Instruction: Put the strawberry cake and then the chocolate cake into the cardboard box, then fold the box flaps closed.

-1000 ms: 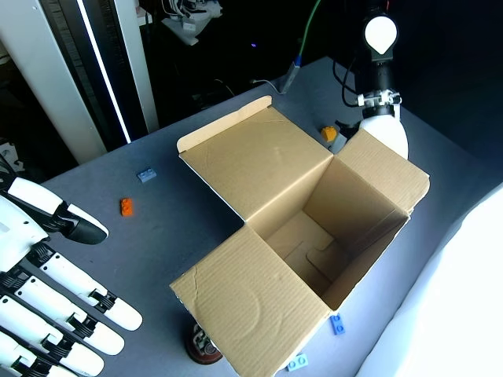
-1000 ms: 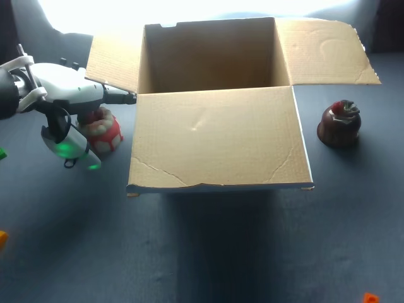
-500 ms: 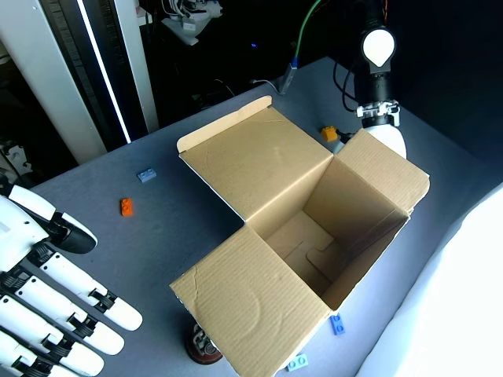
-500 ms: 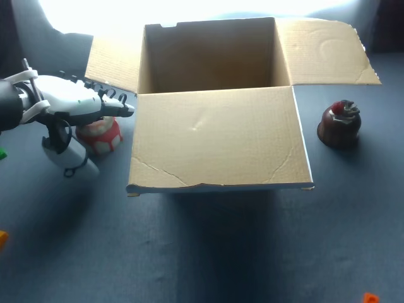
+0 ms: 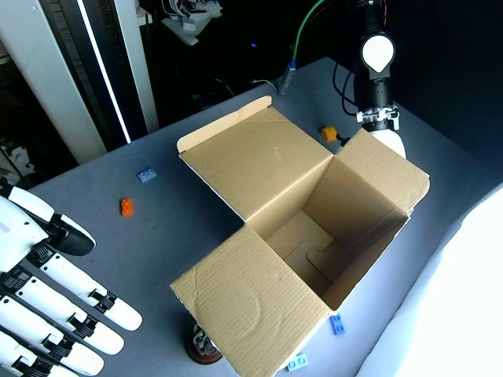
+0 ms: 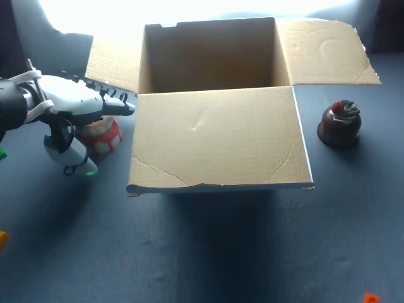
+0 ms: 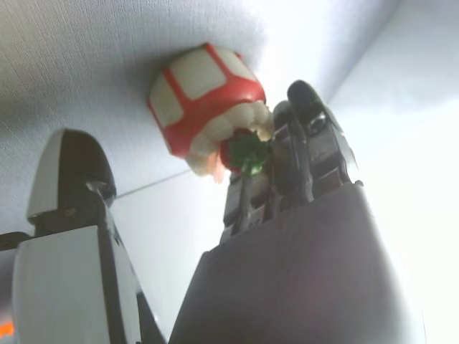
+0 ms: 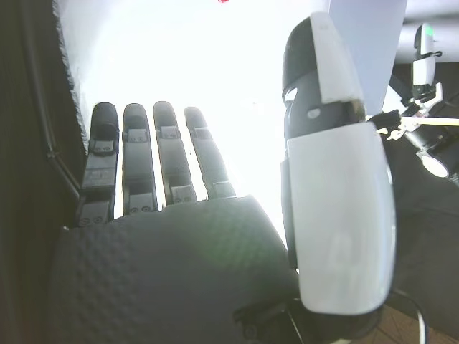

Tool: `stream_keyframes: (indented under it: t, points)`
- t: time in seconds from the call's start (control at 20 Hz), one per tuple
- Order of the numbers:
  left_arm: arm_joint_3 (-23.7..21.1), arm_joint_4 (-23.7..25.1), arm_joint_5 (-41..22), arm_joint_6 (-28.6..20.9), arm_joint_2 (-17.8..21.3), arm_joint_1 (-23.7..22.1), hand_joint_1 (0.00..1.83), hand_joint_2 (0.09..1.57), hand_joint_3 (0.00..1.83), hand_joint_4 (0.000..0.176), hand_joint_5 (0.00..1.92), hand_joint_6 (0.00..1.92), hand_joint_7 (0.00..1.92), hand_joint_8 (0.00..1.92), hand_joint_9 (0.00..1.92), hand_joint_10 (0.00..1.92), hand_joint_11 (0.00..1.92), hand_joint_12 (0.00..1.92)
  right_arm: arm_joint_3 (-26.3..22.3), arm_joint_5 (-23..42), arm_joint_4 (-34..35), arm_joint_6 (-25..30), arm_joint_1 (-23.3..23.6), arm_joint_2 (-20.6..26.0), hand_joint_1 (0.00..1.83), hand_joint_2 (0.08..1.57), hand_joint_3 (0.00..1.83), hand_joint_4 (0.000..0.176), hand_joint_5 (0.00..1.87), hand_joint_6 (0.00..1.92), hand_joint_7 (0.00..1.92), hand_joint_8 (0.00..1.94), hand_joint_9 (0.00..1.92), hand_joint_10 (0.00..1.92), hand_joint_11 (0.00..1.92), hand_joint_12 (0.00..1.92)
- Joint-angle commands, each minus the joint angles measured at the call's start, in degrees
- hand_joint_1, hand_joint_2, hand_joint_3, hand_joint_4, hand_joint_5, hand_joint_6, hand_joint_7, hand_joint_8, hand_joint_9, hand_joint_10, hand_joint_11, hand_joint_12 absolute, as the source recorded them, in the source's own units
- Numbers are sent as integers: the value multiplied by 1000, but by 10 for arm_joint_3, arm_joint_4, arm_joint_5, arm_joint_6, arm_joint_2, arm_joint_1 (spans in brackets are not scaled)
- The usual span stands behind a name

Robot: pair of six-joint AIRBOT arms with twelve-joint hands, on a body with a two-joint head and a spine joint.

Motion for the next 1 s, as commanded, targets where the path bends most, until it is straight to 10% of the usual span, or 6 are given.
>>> stream_keyframes:
  t: [0.0,0.3,0.4,0.5,0.6,0.95]
  points:
    - [5,-6,24,1,2,0,1011,1011,3,64,96,4,166,4,189,8,0,750,2,62,-9,-1,4,7,804,1020,0,0,58,3,87,2,89,3,0,329]
    - [4,-7,24,1,0,2,1187,999,0,45,422,44,537,49,632,153,169,1396,2,62,-9,-1,4,7,749,1046,7,0,43,0,87,1,73,0,0,165]
    - [3,-7,22,0,0,2,1253,987,2,7,631,33,652,144,458,989,321,1530,2,62,-9,-1,4,7,756,1043,4,0,51,4,94,3,85,5,0,165]
    - [3,-10,22,-1,0,2,1269,1040,1,0,821,119,509,957,485,1367,418,1631,2,62,-9,-1,4,7,790,1037,1,0,66,8,98,2,86,4,0,241]
    - [1,-13,20,-1,0,1,1186,1217,4,0,778,1107,750,1482,572,1474,472,1754,2,62,-9,-1,4,7,791,1038,0,0,69,7,100,1,85,3,0,274]
    - [-4,-18,16,-3,16,-5,1180,1241,1,0,714,1218,773,1503,592,1440,454,1805,2,63,-9,-2,4,7,784,1043,2,0,74,6,99,3,83,1,0,324]
